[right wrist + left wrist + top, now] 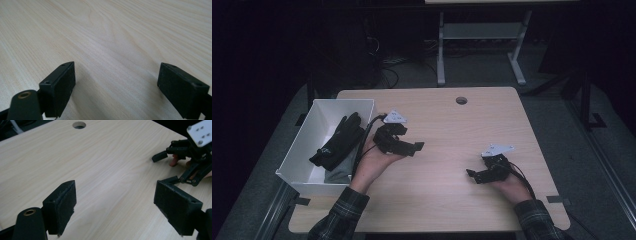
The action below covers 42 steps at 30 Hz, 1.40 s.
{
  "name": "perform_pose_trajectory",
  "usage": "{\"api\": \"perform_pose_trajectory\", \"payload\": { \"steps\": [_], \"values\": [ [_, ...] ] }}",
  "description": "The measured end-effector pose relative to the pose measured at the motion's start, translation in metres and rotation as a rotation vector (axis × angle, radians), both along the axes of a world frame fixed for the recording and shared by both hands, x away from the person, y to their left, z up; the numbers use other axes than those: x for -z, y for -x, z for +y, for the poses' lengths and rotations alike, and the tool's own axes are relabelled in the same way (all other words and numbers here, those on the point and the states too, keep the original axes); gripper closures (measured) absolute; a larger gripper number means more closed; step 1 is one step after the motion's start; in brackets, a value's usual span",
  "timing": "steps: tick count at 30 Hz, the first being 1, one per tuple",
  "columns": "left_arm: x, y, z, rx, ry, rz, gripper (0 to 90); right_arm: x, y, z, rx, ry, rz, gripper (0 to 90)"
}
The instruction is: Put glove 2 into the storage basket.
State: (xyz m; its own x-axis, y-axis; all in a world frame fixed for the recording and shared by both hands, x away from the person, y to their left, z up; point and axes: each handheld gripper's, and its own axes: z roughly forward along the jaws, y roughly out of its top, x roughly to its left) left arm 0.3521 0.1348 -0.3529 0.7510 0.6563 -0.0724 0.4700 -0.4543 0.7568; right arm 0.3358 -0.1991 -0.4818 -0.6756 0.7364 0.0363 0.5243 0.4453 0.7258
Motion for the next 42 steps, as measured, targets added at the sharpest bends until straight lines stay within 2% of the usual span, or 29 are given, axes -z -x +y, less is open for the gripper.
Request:
{"api": "perform_pose_trajectory", "payload": {
  "steps": [13,23,25,29,34,38,39,42],
  "values": [
    [0.052,0.013,-0.028,0.082,-0.054,0.017,16.2,0.000,0.000,0.000,-0.001,0.000,-0.001,14.7],
    [0.086,0.018,-0.036,0.116,-0.104,0.017,15.9,0.000,0.000,0.000,-0.002,0.001,0.000,14.7],
    [0.091,0.019,-0.038,0.123,-0.110,0.017,15.9,0.000,0.000,0.000,-0.002,0.000,0.000,14.7],
    [0.102,0.021,-0.043,0.149,-0.127,-0.007,15.7,0.000,0.000,0.000,-0.002,0.001,0.000,14.7],
    [0.110,0.021,-0.044,0.152,-0.130,-0.026,14.6,0.000,0.000,0.000,-0.003,0.000,-0.001,14.7],
    [0.117,0.023,-0.045,0.156,-0.137,-0.023,13.5,0.000,0.000,0.000,-0.003,0.000,-0.002,14.7],
    [0.118,0.023,-0.045,0.155,-0.153,-0.022,13.4,0.000,0.000,0.000,-0.003,0.000,-0.002,14.7],
    [0.121,0.022,-0.044,0.155,-0.135,-0.007,12.8,0.000,0.000,0.000,-0.003,0.000,-0.002,14.7]
  ]
}}
